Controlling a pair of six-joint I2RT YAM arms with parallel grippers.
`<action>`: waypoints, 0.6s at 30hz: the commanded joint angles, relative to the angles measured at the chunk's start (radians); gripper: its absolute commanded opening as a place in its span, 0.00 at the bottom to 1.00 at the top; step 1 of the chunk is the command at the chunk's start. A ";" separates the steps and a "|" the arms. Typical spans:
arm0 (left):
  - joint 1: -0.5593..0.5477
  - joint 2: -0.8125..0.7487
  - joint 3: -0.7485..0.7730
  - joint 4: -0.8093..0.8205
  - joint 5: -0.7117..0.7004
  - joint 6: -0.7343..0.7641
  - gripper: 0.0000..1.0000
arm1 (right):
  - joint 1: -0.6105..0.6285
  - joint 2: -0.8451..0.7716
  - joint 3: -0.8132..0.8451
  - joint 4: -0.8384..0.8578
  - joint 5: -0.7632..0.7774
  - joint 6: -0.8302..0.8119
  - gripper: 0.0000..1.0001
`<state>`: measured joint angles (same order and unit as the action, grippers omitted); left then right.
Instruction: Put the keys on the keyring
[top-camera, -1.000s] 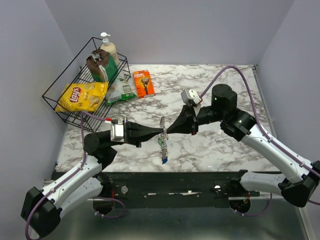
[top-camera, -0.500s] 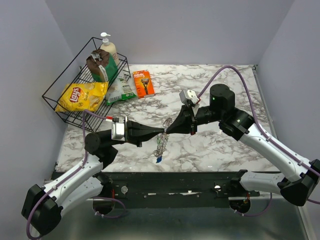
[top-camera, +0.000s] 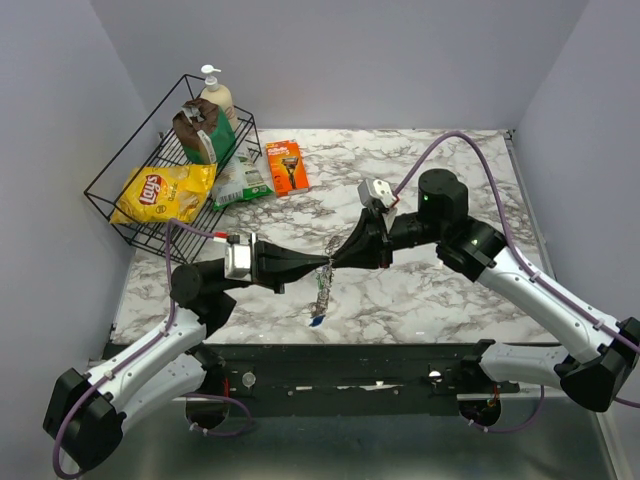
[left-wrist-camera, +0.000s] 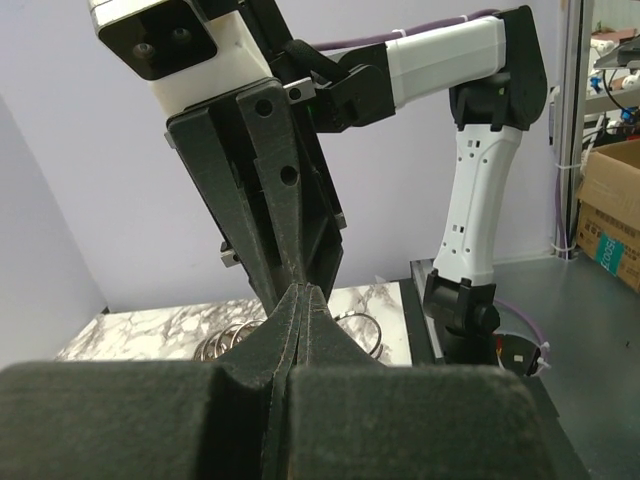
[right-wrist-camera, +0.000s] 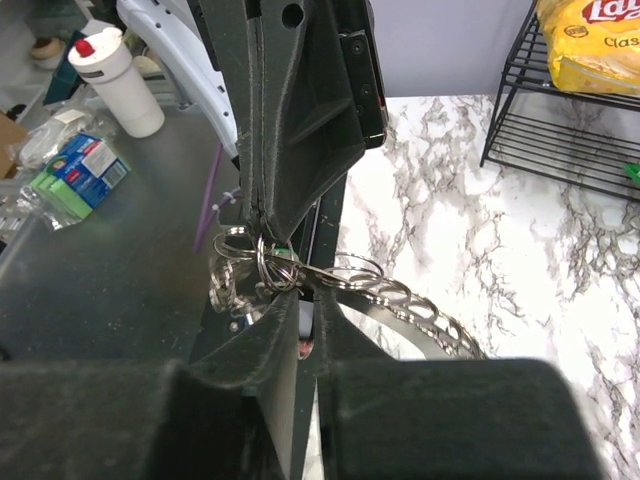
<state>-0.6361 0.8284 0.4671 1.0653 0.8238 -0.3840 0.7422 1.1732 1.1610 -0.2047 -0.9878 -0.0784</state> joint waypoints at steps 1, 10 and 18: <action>-0.004 -0.025 0.034 -0.030 0.005 0.048 0.00 | -0.001 -0.023 -0.027 0.039 0.040 -0.001 0.24; -0.004 -0.057 0.033 -0.096 -0.011 0.089 0.00 | -0.001 -0.083 -0.073 0.039 0.089 -0.020 0.50; -0.004 -0.057 0.033 -0.087 -0.008 0.082 0.00 | -0.001 -0.164 -0.112 0.070 0.118 -0.031 0.66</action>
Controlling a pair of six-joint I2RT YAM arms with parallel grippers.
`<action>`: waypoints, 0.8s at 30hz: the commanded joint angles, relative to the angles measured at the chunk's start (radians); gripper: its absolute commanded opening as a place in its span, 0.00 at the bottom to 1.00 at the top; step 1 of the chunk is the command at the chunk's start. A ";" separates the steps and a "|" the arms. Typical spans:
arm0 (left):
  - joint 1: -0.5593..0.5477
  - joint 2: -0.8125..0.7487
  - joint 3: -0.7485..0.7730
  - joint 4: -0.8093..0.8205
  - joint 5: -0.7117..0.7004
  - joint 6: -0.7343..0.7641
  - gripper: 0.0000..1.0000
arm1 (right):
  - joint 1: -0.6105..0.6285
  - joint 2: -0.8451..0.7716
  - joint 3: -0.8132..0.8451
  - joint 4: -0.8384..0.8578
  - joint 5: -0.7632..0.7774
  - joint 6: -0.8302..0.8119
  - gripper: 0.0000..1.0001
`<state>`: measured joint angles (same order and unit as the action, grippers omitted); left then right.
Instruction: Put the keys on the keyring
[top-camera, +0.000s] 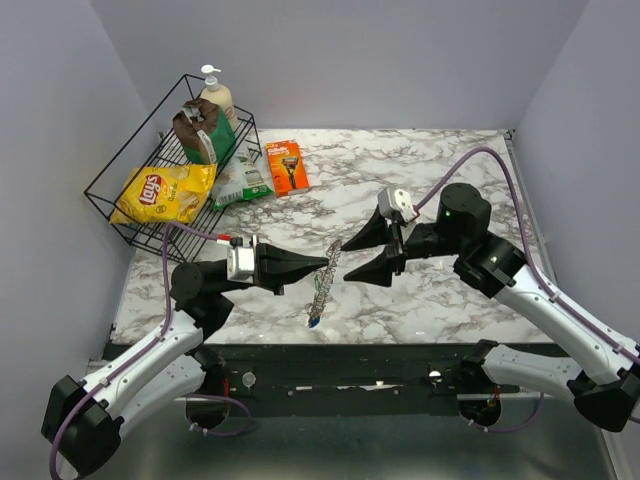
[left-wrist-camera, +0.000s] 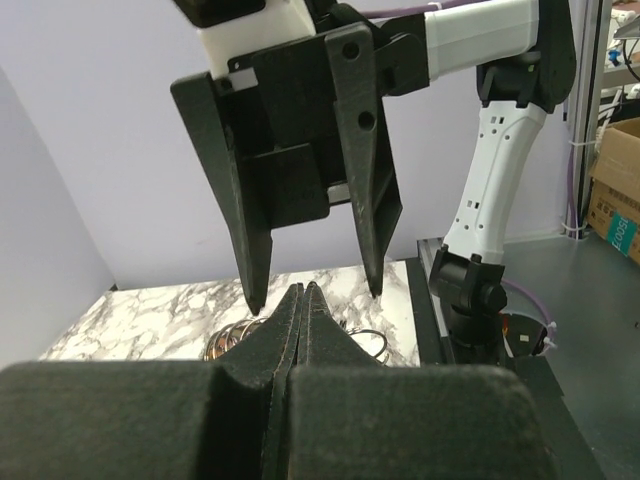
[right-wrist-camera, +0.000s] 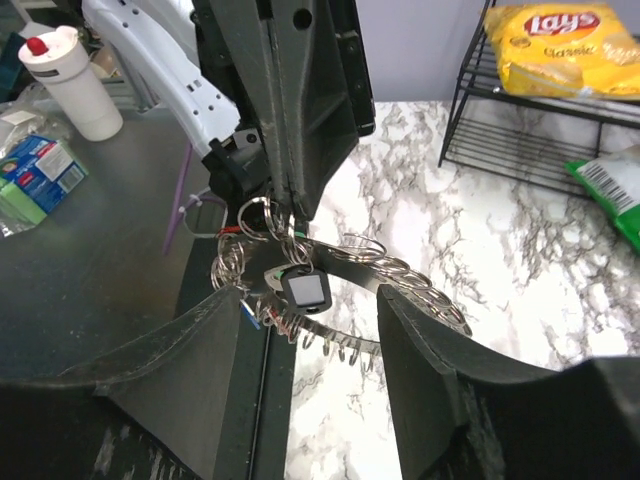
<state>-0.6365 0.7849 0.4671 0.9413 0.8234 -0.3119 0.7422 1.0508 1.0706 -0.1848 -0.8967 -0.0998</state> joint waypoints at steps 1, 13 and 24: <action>-0.003 -0.012 0.033 0.037 -0.007 0.008 0.00 | -0.001 -0.051 -0.024 0.059 0.025 -0.003 0.66; -0.003 -0.009 0.034 0.036 -0.010 0.007 0.00 | -0.001 -0.014 -0.029 0.159 -0.044 0.068 0.69; -0.003 0.011 0.022 -0.031 -0.073 0.049 0.00 | -0.001 -0.032 -0.073 0.162 0.073 0.063 0.76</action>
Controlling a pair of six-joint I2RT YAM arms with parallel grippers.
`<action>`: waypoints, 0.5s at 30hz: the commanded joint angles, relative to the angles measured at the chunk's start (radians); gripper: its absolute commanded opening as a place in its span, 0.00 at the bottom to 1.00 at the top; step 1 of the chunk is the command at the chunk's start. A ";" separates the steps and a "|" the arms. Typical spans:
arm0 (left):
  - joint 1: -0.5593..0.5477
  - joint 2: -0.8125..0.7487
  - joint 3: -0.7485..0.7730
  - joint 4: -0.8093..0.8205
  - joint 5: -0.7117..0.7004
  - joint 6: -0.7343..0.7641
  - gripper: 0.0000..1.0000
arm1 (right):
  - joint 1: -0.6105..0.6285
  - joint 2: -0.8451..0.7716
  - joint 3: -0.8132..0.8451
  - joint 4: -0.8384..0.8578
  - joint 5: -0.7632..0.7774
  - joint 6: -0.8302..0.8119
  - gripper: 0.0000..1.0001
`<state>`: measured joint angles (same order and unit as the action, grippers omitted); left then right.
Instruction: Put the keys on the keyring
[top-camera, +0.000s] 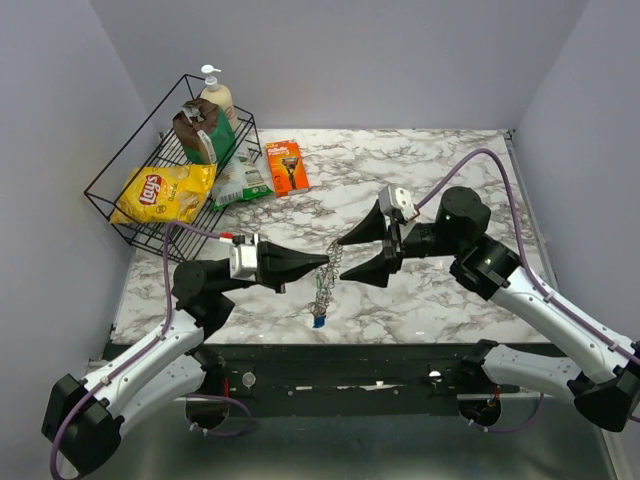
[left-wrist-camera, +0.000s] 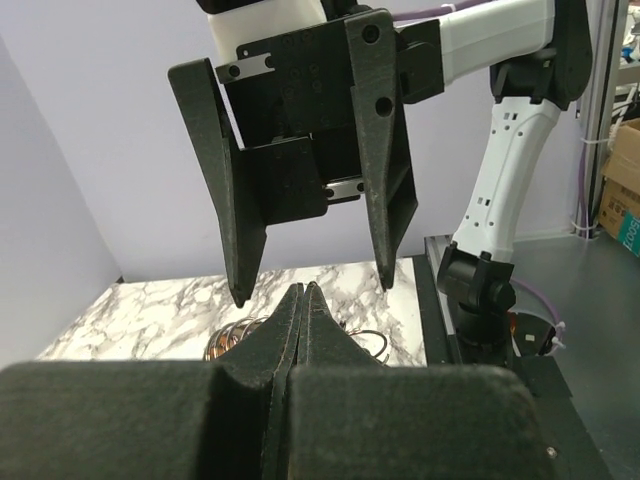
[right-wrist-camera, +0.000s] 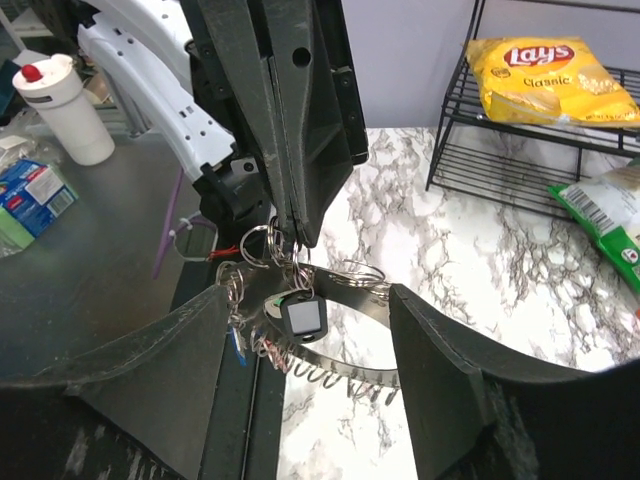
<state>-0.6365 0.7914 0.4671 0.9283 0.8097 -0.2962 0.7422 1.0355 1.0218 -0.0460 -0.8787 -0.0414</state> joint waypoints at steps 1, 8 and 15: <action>-0.003 0.008 0.021 -0.026 -0.075 0.040 0.00 | -0.001 -0.020 -0.034 0.021 0.060 0.005 0.79; -0.002 0.035 -0.031 -0.059 -0.153 0.086 0.00 | -0.001 -0.074 -0.091 0.023 0.145 -0.012 1.00; -0.003 0.075 -0.067 -0.104 -0.223 0.101 0.00 | -0.003 -0.092 -0.104 0.020 0.184 -0.023 1.00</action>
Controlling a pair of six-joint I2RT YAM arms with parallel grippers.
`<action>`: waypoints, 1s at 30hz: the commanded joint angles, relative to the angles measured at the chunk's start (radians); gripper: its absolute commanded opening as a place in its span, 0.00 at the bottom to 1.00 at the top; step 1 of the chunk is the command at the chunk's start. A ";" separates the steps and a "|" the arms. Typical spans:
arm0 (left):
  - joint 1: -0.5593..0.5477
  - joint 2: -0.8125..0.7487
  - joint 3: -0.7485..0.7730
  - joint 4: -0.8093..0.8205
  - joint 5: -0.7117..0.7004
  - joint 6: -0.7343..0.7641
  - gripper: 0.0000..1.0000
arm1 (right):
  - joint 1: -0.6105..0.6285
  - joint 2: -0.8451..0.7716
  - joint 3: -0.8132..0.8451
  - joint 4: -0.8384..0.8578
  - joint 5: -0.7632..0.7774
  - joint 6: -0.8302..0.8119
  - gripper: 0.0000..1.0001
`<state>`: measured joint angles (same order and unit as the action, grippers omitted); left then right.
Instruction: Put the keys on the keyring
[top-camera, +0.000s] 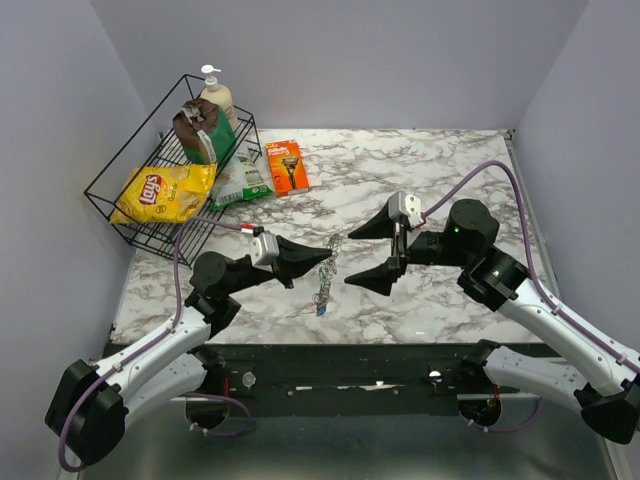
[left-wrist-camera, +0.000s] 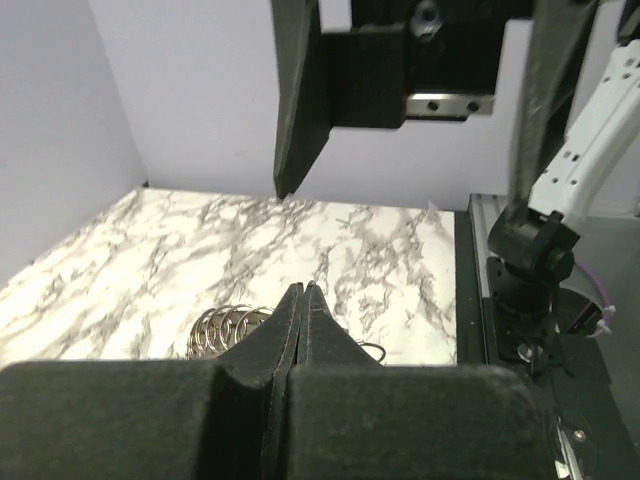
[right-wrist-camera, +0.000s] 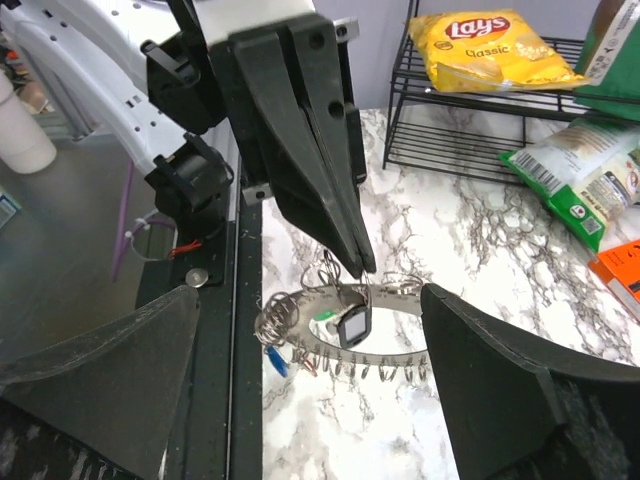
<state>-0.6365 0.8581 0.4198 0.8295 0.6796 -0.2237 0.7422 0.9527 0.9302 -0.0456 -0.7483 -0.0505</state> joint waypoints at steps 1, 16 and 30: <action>-0.003 0.007 -0.035 -0.016 -0.098 0.027 0.00 | -0.001 -0.008 -0.014 0.020 0.053 -0.014 1.00; -0.003 -0.266 -0.124 -0.413 -0.366 0.040 0.00 | -0.001 0.026 -0.030 0.015 0.064 -0.025 1.00; -0.003 0.077 -0.147 -0.234 -0.506 0.012 0.00 | -0.001 0.008 -0.037 0.010 0.060 -0.011 1.00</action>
<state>-0.6373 0.8146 0.2291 0.5114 0.2092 -0.2295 0.7422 0.9764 0.9127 -0.0460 -0.7029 -0.0605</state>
